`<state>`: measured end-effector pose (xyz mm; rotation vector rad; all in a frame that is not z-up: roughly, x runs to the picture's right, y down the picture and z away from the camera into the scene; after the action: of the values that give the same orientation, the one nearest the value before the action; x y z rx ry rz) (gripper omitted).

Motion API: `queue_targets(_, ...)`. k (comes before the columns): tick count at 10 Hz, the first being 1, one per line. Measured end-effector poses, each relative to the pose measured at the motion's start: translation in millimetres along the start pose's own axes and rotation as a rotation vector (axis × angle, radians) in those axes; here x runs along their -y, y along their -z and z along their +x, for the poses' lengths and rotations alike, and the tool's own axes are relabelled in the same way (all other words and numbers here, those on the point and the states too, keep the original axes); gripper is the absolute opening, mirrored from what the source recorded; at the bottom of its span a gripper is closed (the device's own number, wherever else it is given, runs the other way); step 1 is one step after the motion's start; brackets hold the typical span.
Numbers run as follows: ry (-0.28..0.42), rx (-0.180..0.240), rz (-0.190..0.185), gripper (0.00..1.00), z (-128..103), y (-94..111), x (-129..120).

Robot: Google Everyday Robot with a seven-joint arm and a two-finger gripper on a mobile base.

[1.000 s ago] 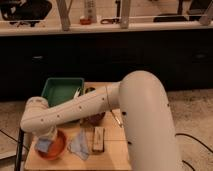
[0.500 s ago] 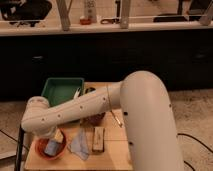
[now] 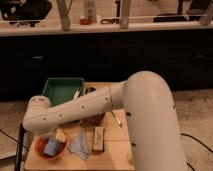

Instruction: Place sponge in red bowl

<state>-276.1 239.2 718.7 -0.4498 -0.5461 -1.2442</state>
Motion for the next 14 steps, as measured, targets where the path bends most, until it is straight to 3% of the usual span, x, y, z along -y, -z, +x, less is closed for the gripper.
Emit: queue_targets(14, -0.010, 0.018, 0.018, 0.80, 15, 10, -5)
